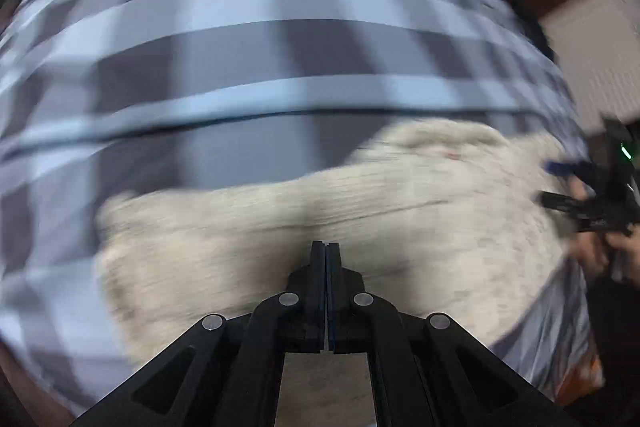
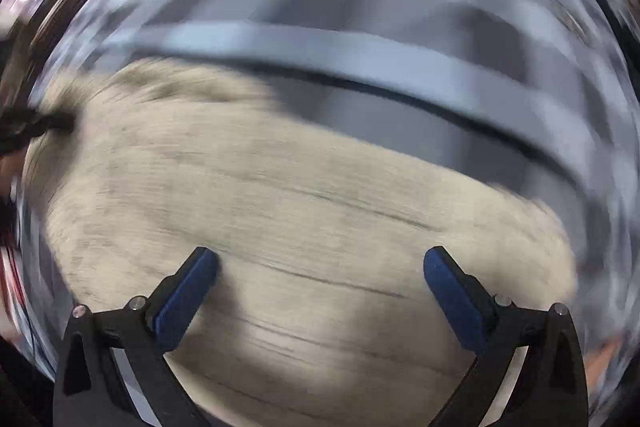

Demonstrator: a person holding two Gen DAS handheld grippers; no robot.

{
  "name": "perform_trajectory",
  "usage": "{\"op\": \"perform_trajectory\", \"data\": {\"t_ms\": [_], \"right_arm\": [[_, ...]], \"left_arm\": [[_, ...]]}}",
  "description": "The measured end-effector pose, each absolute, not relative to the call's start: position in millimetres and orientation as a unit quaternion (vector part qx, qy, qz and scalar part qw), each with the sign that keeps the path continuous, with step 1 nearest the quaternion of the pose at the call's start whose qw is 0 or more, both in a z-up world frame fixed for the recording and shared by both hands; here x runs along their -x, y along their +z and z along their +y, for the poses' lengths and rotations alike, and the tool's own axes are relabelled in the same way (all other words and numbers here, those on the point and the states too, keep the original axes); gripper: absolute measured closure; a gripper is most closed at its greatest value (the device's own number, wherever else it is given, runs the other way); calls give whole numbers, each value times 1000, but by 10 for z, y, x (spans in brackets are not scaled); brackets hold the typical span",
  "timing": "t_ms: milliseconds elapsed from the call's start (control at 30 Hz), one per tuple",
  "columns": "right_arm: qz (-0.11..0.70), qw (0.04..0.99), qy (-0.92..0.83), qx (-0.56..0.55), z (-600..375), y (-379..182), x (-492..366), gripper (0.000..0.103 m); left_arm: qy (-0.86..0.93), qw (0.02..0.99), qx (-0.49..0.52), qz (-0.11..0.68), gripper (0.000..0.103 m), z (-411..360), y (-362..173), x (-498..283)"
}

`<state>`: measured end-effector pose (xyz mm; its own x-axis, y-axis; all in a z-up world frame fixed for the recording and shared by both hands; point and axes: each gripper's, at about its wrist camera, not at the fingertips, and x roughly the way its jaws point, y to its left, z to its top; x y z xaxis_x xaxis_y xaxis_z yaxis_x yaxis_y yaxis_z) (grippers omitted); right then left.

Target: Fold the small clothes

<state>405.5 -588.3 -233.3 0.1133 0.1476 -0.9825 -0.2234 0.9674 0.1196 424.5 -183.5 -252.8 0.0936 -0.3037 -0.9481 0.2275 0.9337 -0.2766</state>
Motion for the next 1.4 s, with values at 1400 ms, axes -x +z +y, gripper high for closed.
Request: {"op": "perform_trajectory", "data": {"t_ms": [1400], "right_arm": [[715, 693, 90, -28, -7003, -2414, -2984, 7]], "left_arm": [[-16, 712, -139, 688, 103, -1089, -2691, -3629]]}}
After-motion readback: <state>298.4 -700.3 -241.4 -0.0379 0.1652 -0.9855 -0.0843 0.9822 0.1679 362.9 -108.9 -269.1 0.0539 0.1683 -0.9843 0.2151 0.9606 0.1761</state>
